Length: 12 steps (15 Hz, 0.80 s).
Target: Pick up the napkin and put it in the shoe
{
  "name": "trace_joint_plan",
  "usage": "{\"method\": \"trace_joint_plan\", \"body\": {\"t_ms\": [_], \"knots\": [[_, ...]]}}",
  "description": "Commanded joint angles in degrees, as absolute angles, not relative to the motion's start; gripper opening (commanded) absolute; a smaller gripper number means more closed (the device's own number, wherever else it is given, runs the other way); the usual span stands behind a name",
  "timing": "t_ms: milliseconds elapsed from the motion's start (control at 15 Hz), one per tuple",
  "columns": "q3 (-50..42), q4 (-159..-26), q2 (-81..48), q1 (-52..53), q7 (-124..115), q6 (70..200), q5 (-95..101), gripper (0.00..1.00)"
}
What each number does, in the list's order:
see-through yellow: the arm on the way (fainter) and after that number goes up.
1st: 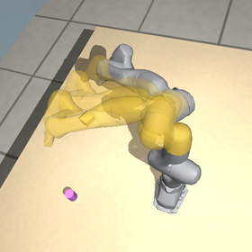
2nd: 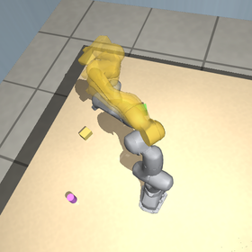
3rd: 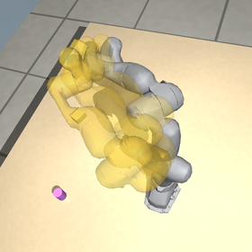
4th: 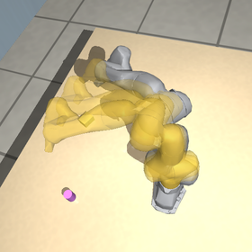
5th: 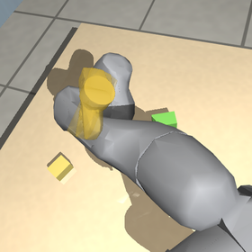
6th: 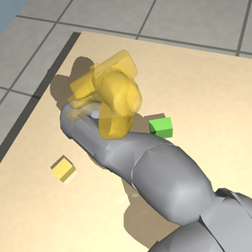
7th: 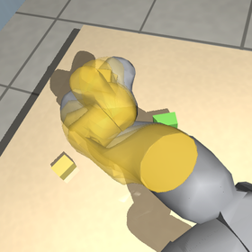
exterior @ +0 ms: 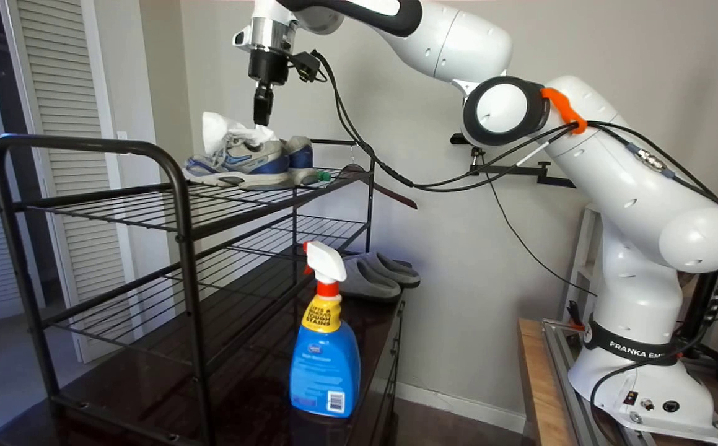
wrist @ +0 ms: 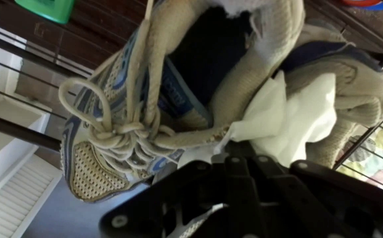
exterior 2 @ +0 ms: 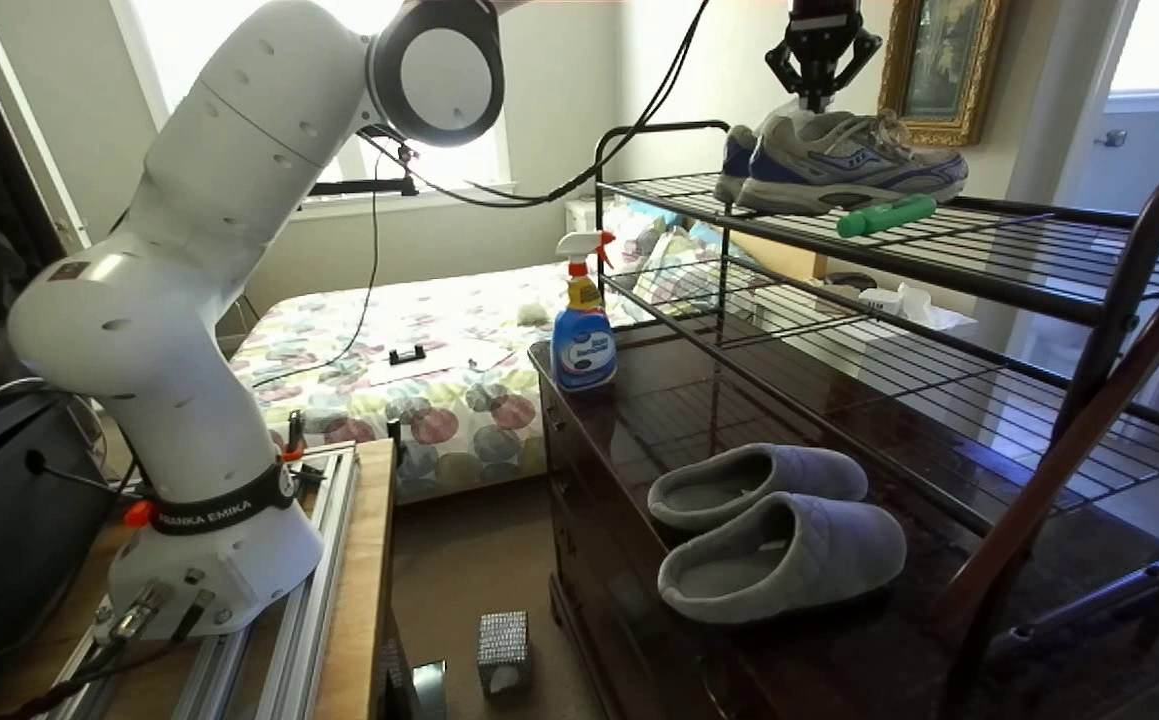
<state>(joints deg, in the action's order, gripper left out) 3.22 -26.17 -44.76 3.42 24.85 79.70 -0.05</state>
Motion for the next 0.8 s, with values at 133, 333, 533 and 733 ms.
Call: {"method": "trace_joint_plan", "body": {"t_ms": [133, 333, 533, 733], "knots": [[1.8, -24.3, -45.8, 4.3, 22.3, 75.5, 2.6, 0.01], [2.1, -24.3, -46.1, 4.0, 22.4, 75.7, 2.1, 0.0], [3.4, -23.9, -46.1, 3.5, 23.6, 77.8, 0.9, 0.0], [4.0, -24.8, -44.8, 3.9, 29.3, 82.2, 1.9, 0.0]]}}
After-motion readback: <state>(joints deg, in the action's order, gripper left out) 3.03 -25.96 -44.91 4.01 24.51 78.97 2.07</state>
